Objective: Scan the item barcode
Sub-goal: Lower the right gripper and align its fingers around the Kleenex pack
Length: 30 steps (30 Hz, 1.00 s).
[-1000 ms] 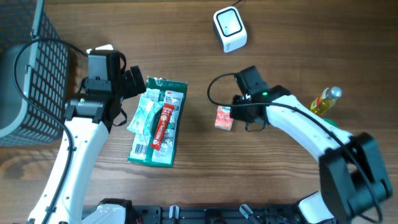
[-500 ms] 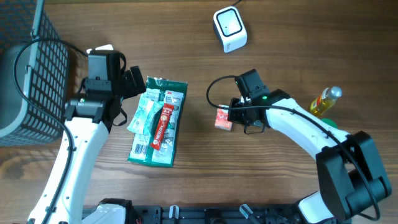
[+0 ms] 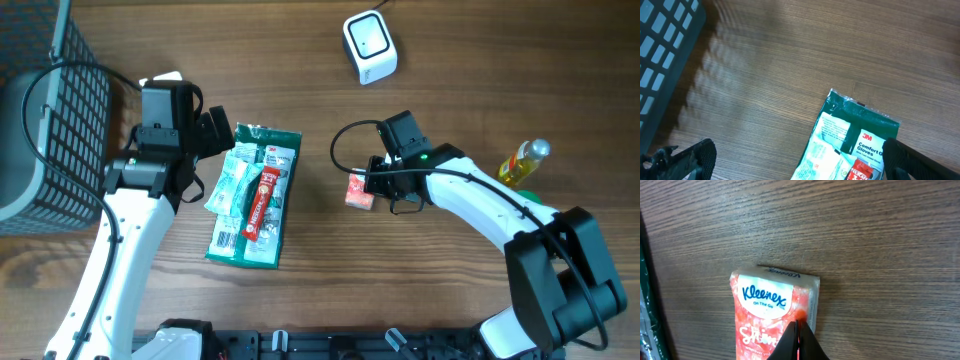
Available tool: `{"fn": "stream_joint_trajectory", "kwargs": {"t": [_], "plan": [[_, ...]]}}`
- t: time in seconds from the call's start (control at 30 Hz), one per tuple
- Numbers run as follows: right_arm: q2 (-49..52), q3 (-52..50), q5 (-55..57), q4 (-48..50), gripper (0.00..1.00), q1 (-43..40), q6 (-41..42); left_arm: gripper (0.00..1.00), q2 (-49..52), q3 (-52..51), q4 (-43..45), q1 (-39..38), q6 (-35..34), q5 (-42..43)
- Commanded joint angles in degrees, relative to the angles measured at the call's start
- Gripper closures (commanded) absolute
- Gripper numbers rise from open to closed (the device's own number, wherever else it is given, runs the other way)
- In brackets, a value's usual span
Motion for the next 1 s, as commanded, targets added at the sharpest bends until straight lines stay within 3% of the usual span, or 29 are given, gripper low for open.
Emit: {"fn": "stream_joint_trajectory", "kwargs": {"t": [0.0,0.97], "plan": [[0.9,-0.2,-1.0,0.3,0.96,-0.3,0.4,0.0,-0.2,0.7,0.2,0.2,-0.9,-0.3],[1.8,-0.2,0.7,-1.2,0.96,-0.3,1.7,0.0,-0.2,0.7,0.2,0.2,-0.9,-0.3]]}}
